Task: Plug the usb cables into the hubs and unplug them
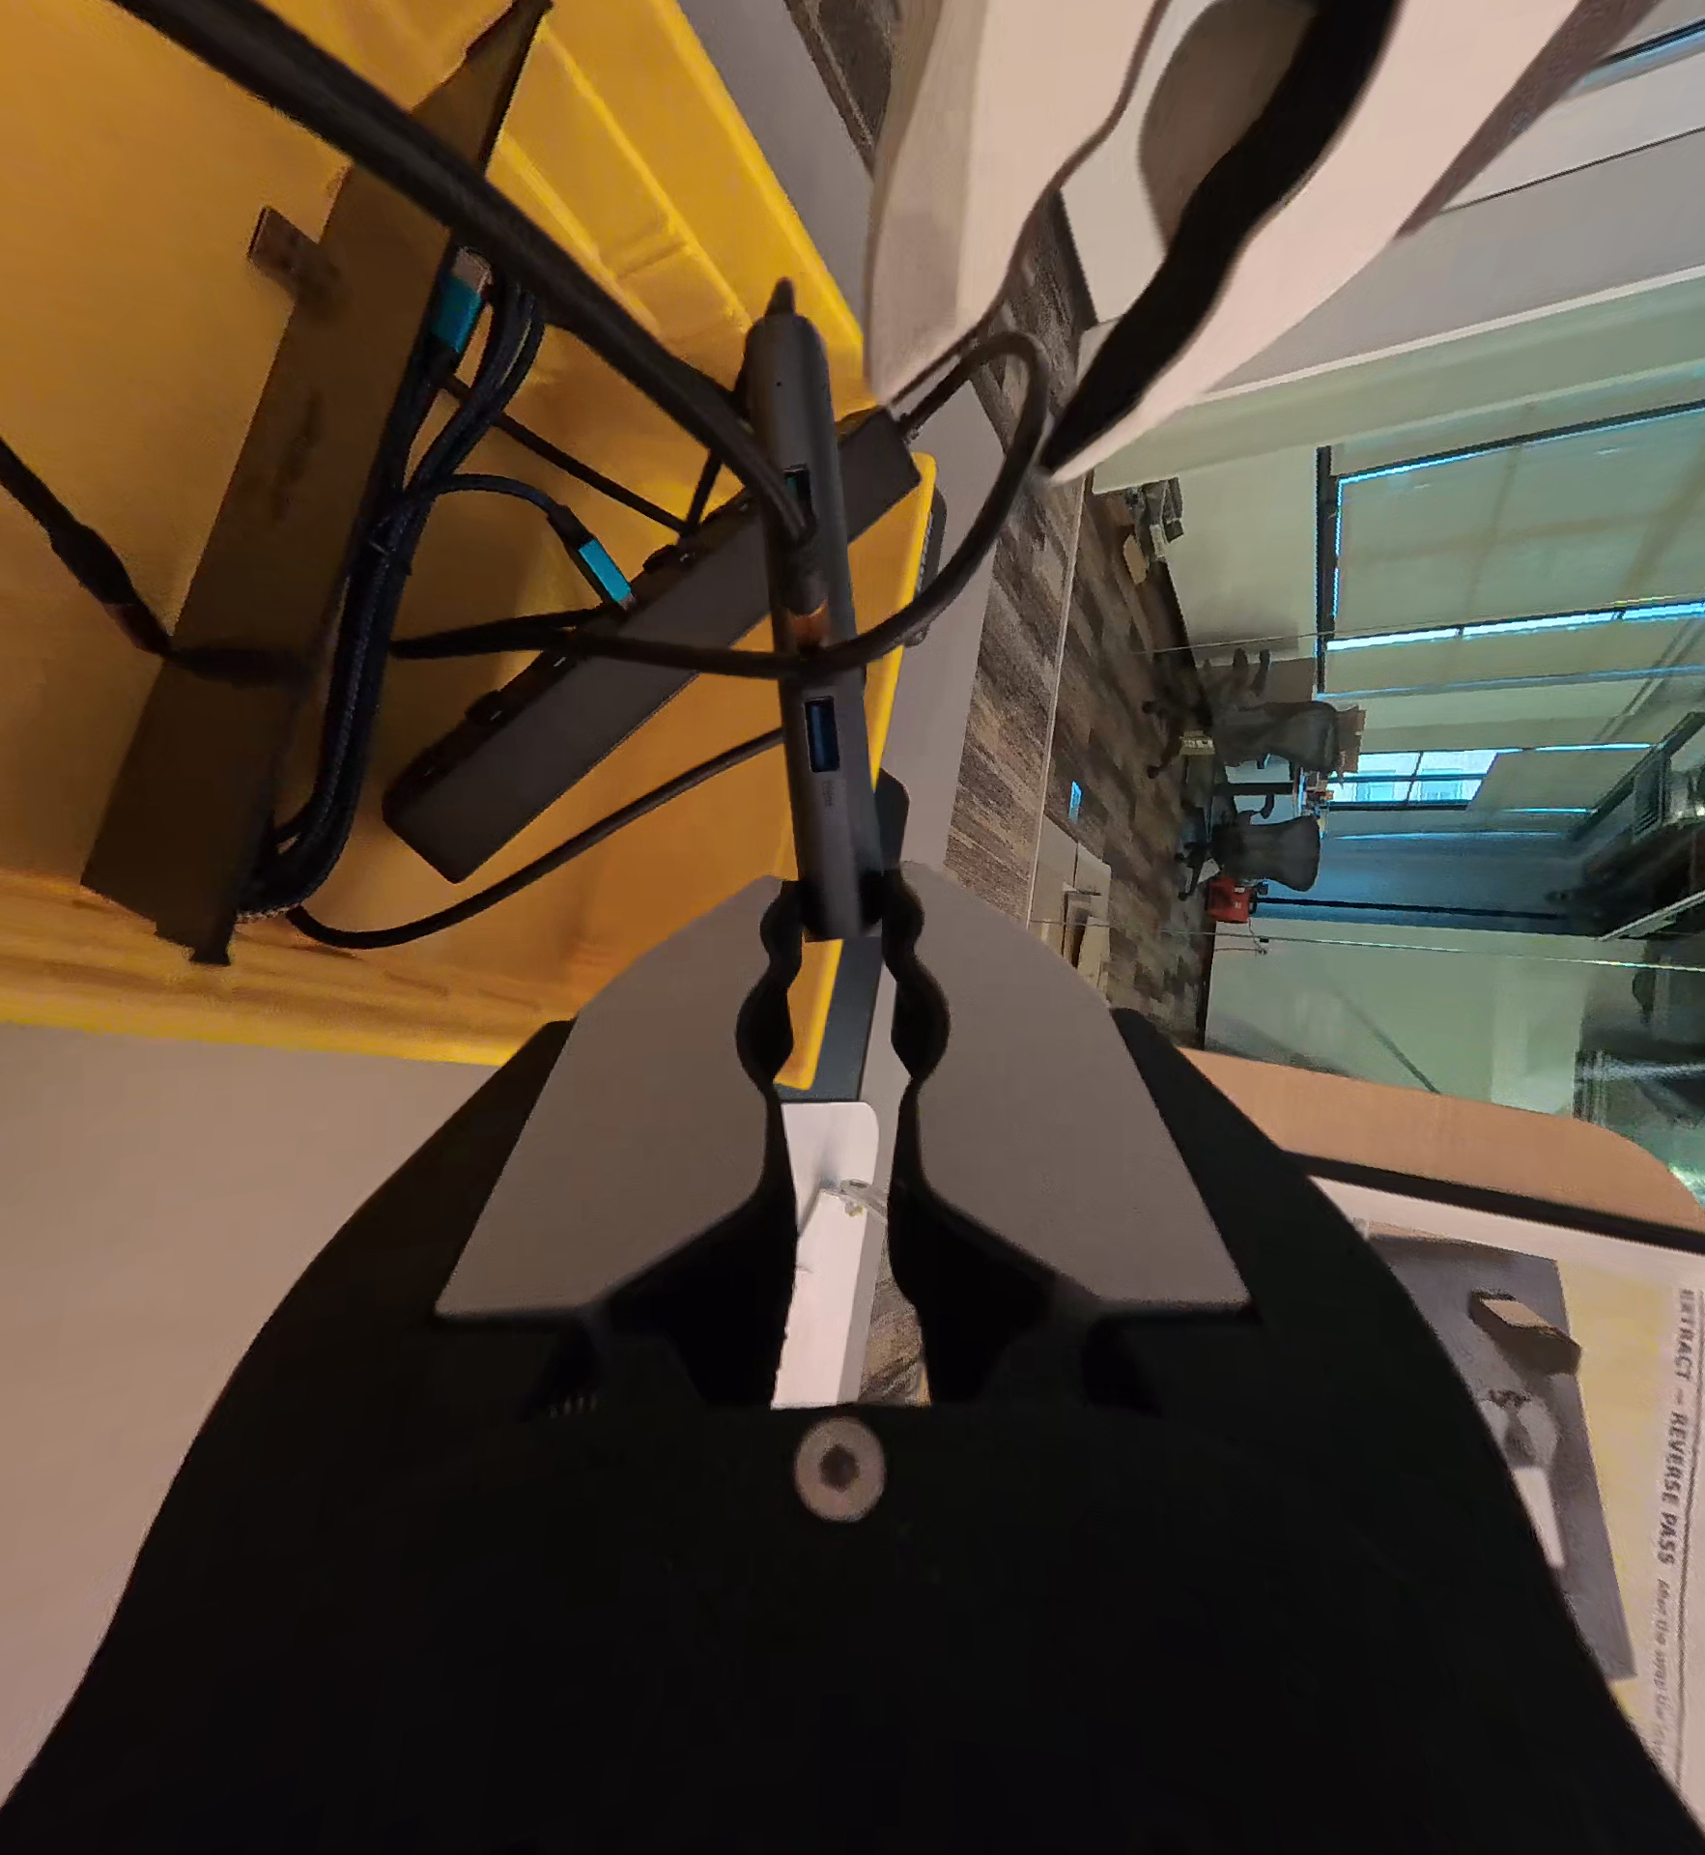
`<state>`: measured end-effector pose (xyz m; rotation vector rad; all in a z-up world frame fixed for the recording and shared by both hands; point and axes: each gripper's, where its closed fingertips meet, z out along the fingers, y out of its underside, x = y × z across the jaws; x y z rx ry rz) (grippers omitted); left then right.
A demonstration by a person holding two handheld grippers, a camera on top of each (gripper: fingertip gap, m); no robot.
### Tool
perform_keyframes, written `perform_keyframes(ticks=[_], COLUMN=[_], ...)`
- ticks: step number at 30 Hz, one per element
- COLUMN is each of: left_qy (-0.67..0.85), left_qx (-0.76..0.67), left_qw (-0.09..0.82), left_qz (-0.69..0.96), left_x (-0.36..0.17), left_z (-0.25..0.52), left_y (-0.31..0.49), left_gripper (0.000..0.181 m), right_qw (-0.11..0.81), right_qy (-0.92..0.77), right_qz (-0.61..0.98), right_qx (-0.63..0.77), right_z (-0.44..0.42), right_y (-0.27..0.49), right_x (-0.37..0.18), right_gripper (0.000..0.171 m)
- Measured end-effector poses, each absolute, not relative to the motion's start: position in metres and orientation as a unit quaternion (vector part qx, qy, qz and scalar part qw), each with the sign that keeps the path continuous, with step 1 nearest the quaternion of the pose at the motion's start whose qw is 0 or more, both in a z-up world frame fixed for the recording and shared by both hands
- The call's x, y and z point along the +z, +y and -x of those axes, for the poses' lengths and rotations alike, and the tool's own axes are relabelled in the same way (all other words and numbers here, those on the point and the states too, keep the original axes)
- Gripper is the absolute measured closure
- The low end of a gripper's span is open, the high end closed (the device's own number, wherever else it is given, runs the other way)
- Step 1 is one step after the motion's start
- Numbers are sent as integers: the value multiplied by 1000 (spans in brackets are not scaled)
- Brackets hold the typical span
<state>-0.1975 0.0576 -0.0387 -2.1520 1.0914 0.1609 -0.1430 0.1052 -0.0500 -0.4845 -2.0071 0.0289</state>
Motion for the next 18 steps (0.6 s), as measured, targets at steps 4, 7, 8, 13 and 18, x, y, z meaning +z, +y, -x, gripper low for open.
perform_keyframes(ticks=[4,7,8,13,18], left_qy=[442,455,455,473,451], left_qx=[83,93,91,59,45], left_qw=[323,344,354,371,399], left_qz=[832,816,812,797,797], left_x=[-58,-52,-48,-35,-33], left_z=[200,194,192,172,170], left_y=[69,72,69,37,21], left_gripper=[174,180,181,181,180], right_qw=[509,505,505,486,442], right_qy=[-833,-832,-830,-819,-825], right_qz=[214,228,235,292,330], right_qx=[32,40,43,88,121], right_z=[143,142,142,151,159], right_y=[105,112,114,128,126], right_x=[-53,-57,-58,-69,-73], right_gripper=[154,154,154,154,154])
